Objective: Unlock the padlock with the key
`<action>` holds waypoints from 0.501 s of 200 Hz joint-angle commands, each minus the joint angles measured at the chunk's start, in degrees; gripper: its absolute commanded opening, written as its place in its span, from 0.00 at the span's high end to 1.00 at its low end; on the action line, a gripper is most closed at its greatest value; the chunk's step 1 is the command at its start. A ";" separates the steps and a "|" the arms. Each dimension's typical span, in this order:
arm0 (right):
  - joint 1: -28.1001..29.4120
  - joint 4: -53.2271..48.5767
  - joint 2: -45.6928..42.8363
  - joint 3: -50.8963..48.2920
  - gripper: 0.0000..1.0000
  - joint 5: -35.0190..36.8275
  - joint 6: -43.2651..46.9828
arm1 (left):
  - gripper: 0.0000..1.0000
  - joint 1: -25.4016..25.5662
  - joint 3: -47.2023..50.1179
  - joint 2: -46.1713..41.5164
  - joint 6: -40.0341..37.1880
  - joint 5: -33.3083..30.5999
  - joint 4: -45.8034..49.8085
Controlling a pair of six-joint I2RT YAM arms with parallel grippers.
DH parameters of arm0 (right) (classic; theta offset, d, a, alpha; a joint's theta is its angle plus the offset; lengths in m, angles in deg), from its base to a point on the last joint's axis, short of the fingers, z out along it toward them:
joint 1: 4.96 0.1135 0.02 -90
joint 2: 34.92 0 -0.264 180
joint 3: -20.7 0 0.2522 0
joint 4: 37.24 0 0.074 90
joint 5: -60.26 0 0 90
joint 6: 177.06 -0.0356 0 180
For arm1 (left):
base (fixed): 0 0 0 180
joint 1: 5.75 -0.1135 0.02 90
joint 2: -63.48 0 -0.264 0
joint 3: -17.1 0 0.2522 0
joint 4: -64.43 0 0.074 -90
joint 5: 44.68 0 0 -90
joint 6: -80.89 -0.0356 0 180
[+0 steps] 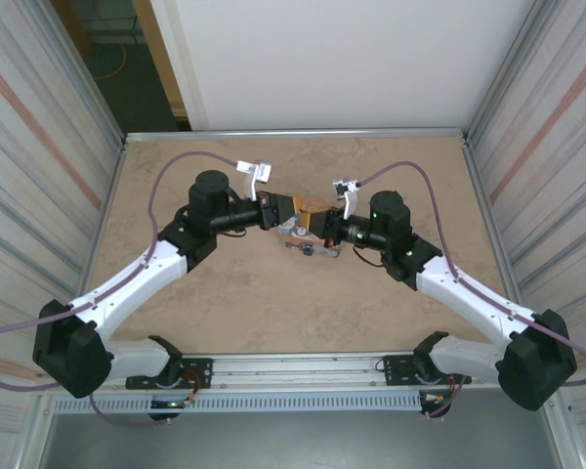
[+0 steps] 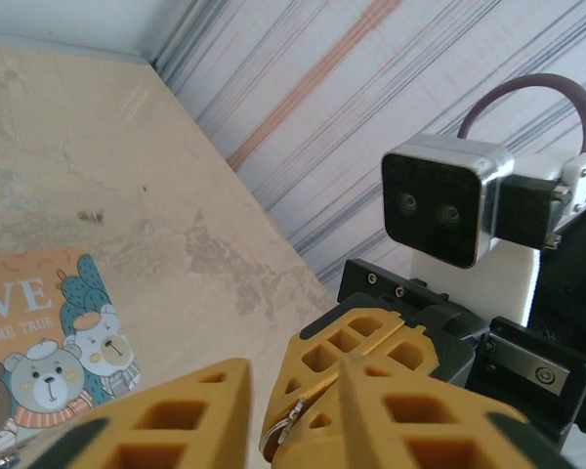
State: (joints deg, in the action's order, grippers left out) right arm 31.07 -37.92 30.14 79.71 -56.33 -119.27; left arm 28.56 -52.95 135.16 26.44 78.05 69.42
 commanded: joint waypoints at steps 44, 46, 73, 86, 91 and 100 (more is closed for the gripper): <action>-3.22 -6.99 -0.85 -0.05 1.00 3.73 3.22 | 0.40 -0.91 2.59 -7.53 -4.99 -10.24 5.17; -3.46 -7.08 -0.75 -0.12 1.00 3.69 3.21 | 0.40 -0.97 2.77 -7.72 -5.24 -10.72 5.46; -5.97 -8.99 1.02 -0.52 1.00 3.93 2.48 | 0.35 -0.99 4.72 -9.50 -6.96 -15.53 8.86; -7.61 -9.68 2.26 -0.78 1.00 3.87 1.70 | 0.33 -0.99 5.78 -9.93 -7.41 -17.14 9.98; -8.36 -9.87 2.84 -0.91 1.00 3.76 1.29 | 0.32 -0.99 6.17 -10.06 -7.46 -17.64 10.36; -9.55 -9.79 3.86 -1.32 1.00 3.28 0.64 | 0.31 -1.05 7.20 -10.15 -7.32 -18.40 10.70</action>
State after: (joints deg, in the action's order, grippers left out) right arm 24.06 -45.52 31.67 79.67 -53.31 -117.57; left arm 27.94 -48.05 126.27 21.35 64.59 76.91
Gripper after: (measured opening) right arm 0.060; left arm 0.673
